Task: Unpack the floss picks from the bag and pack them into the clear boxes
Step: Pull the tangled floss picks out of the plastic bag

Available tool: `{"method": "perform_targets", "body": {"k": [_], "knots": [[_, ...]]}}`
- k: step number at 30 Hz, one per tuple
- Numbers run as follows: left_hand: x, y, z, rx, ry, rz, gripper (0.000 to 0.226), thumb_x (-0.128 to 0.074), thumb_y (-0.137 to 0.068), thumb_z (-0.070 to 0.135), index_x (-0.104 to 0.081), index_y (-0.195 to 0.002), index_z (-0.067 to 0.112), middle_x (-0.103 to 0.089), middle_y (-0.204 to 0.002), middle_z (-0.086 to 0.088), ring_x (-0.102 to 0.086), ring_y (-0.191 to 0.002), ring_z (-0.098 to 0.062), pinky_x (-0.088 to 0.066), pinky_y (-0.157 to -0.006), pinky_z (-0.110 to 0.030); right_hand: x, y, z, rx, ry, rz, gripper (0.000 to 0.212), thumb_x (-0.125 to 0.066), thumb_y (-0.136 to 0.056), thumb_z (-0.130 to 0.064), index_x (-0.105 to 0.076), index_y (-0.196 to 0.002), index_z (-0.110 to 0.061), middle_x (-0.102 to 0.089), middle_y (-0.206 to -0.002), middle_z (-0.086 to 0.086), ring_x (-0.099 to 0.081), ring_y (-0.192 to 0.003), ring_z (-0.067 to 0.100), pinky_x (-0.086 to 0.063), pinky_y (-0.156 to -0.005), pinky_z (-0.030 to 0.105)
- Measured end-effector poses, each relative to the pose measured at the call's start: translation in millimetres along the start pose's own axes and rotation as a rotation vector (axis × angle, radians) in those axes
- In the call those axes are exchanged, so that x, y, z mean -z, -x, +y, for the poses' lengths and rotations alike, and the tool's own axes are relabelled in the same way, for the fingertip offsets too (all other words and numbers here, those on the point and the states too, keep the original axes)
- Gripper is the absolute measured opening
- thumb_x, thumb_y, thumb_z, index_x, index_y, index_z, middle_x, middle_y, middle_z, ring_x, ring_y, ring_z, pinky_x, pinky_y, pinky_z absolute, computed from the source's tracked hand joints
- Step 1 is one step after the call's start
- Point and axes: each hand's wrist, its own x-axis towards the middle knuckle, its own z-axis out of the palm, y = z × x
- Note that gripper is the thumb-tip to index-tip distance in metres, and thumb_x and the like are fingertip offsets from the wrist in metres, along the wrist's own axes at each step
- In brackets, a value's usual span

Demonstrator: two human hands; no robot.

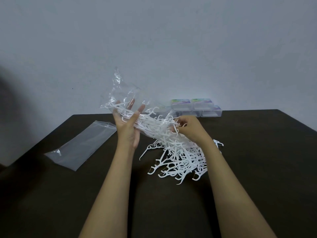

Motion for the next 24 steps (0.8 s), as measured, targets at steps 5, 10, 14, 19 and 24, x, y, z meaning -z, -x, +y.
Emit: {"method": "perform_targets", "body": {"k": [5, 10, 14, 19, 24], "knots": [[-2.0, 1.4, 2.2, 0.006, 0.005, 0.034, 0.064, -0.047, -0.085, -0.016, -0.030, -0.128, 0.027, -0.055, -0.117, -0.001, -0.066, -0.095, -0.023, -0.055, -0.082, -0.037, 3.7, -0.3, -0.1, -0.036, -0.020, -0.005, 0.026, -0.060, -0.083, 0.003, -0.065, -0.103, -0.012, -0.053, -0.076, 0.006, -0.045, -0.066, 0.012, -0.039, -0.062, 0.022], [-2.9, 1.3, 3.6, 0.010, -0.013, 0.045, 0.064, -0.047, -0.085, -0.016, -0.031, -0.127, 0.030, -0.055, -0.117, 0.000, -0.067, -0.094, -0.021, -0.050, -0.091, -0.042, 6.4, 5.8, -10.9, -0.099, -0.343, -0.017, 0.027, -0.057, -0.079, -0.010, -0.065, -0.104, -0.014, -0.060, -0.080, 0.001, -0.051, -0.071, 0.009, -0.039, -0.067, 0.020], [-3.0, 1.4, 3.0, 0.015, 0.003, 0.034, 0.064, -0.048, -0.085, -0.015, -0.031, -0.126, 0.031, -0.055, -0.118, -0.002, -0.067, -0.094, -0.021, -0.055, -0.083, -0.039, 7.5, 7.5, -13.5, -0.086, -0.355, -0.034, 0.017, -0.057, -0.071, -0.019, -0.064, -0.085, -0.025, -0.063, -0.063, -0.009, -0.051, -0.066, 0.005, -0.037, -0.065, 0.021], [-3.2, 0.8, 1.7, 0.021, -0.009, 0.028, 0.067, -0.050, -0.085, -0.015, -0.030, -0.129, 0.031, -0.055, -0.120, -0.003, -0.068, -0.093, -0.020, -0.051, -0.089, -0.042, -0.5, 6.3, -9.1, -0.017, -0.176, -0.118, 0.015, -0.068, -0.079, -0.004, -0.061, -0.083, -0.017, -0.063, -0.082, -0.001, -0.056, -0.069, 0.008, -0.050, -0.065, 0.013], [-3.9, 2.5, -1.5, 0.024, -0.051, 0.014, 0.071, -0.051, -0.084, -0.013, -0.024, -0.137, 0.026, -0.055, -0.124, -0.005, -0.067, -0.096, -0.022, -0.043, -0.099, -0.050, -18.2, 3.8, -8.8, 0.028, 0.208, -0.096, 0.025, -0.073, -0.076, -0.029, -0.058, -0.077, -0.009, -0.050, -0.070, -0.005, -0.039, -0.060, 0.007, -0.037, -0.067, 0.028]]}}
